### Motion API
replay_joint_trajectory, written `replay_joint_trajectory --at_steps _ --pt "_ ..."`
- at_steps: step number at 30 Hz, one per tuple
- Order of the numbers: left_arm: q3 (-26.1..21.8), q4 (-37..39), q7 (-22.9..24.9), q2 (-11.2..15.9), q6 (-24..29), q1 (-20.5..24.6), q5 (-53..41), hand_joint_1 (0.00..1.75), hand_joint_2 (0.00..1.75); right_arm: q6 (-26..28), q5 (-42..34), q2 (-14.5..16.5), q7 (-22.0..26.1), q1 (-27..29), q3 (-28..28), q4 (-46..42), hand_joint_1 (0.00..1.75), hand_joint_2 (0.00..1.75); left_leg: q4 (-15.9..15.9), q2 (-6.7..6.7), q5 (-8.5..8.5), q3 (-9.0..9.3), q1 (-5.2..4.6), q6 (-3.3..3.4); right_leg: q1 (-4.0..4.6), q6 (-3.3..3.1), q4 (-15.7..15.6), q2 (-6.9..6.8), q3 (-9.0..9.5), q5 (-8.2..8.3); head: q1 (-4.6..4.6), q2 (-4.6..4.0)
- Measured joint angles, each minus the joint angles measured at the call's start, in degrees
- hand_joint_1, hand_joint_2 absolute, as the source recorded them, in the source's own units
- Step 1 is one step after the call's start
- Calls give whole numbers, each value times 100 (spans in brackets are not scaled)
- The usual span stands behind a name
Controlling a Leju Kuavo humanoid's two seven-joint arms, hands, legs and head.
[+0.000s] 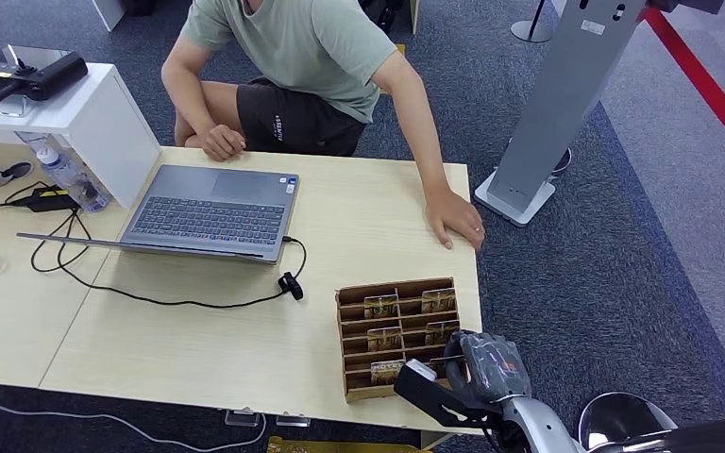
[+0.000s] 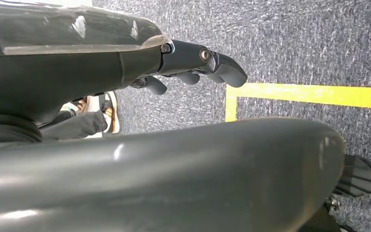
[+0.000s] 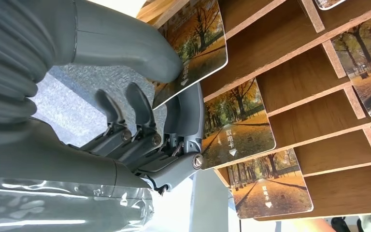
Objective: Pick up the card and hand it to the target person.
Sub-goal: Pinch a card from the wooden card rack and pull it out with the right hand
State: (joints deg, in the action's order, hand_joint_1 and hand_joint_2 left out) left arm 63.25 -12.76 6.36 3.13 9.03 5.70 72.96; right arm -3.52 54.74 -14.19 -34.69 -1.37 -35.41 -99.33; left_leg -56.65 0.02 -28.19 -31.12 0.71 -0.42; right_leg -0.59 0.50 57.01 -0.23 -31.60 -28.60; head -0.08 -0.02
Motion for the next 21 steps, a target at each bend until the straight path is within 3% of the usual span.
replay_joint_trajectory --at_steps 15,21 --pt "92 0 -34 0 13 2 -123 0 0 62 17 0 25 13 24 11 155 175 0 0 0 1 0 0 0 0 0 0 1 0 0 0" --pt "95 0 -59 0 11 2 -84 0 0 169 69 1 283 11 23 -1 155 175 0 0 0 -1 0 0 0 0 0 0 1 0 2 0"
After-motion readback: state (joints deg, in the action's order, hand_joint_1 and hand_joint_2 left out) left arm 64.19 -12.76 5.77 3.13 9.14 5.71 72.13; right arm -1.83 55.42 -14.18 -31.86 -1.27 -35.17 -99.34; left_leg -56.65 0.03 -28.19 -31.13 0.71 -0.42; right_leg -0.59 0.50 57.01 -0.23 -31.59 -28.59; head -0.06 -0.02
